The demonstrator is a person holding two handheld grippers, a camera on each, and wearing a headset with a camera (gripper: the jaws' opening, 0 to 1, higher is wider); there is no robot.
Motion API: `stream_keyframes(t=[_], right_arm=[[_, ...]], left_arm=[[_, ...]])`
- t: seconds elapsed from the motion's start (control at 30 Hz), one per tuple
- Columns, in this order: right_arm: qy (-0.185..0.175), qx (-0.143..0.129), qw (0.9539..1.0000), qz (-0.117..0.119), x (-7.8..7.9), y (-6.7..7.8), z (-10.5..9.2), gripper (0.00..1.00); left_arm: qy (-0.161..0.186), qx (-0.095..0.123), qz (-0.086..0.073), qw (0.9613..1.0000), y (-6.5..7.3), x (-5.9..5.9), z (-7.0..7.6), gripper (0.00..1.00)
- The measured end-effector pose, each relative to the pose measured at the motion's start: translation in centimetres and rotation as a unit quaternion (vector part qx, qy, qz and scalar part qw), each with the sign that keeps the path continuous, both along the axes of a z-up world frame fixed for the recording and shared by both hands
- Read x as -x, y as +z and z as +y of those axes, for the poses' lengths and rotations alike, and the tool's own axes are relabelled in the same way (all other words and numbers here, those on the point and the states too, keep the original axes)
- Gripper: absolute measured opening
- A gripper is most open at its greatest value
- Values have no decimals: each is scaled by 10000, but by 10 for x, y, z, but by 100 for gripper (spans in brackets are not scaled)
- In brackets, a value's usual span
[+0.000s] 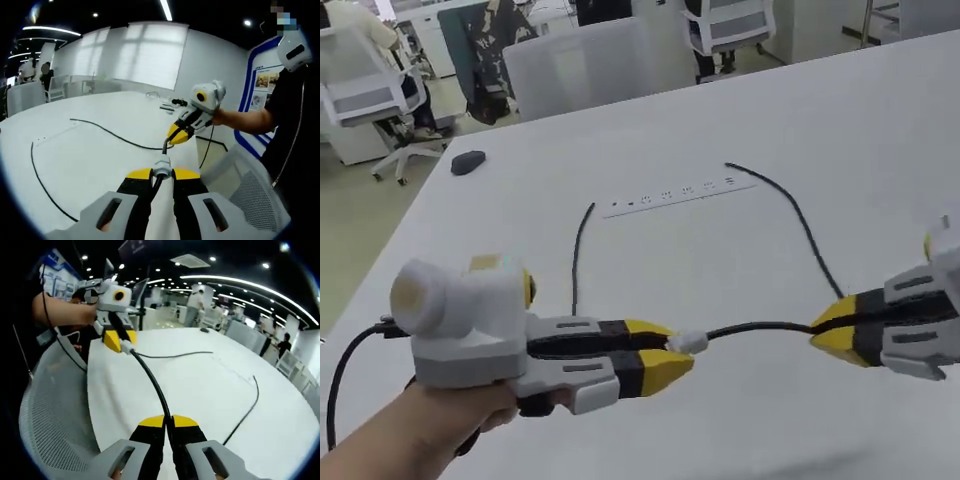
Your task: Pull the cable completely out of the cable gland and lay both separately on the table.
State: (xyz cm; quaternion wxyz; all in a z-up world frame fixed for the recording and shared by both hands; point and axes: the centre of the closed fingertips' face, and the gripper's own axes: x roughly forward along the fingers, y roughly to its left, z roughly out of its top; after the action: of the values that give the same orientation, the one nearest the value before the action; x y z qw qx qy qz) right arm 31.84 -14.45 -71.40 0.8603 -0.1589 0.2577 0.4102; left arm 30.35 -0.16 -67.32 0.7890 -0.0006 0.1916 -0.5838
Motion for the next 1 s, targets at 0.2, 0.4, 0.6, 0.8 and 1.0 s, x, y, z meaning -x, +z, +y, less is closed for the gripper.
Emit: stream_keyframes(t=[0.2,0.4,0.6,0.8,1.0], right_arm=[[-1359,-199,9886,626,-4,-38,-69,0],[-1641,377,9826,780,2,-70,-96,0],[-1595,485,9834,719,8,-67,-94,5],[-1049,-378,9929,412,3,-11,-40,21],[225,-374,9990,-83,17,30,51,14]], left_arm=[[272,22,-84,9996,-4,-8,15,14],[292,-136,-169,9993,-10,-9,15,14],[284,-198,-136,9993,-11,-9,17,14],[262,-201,-221,9992,-6,-8,13,14],[-71,-428,-555,9975,-8,3,-7,14]])
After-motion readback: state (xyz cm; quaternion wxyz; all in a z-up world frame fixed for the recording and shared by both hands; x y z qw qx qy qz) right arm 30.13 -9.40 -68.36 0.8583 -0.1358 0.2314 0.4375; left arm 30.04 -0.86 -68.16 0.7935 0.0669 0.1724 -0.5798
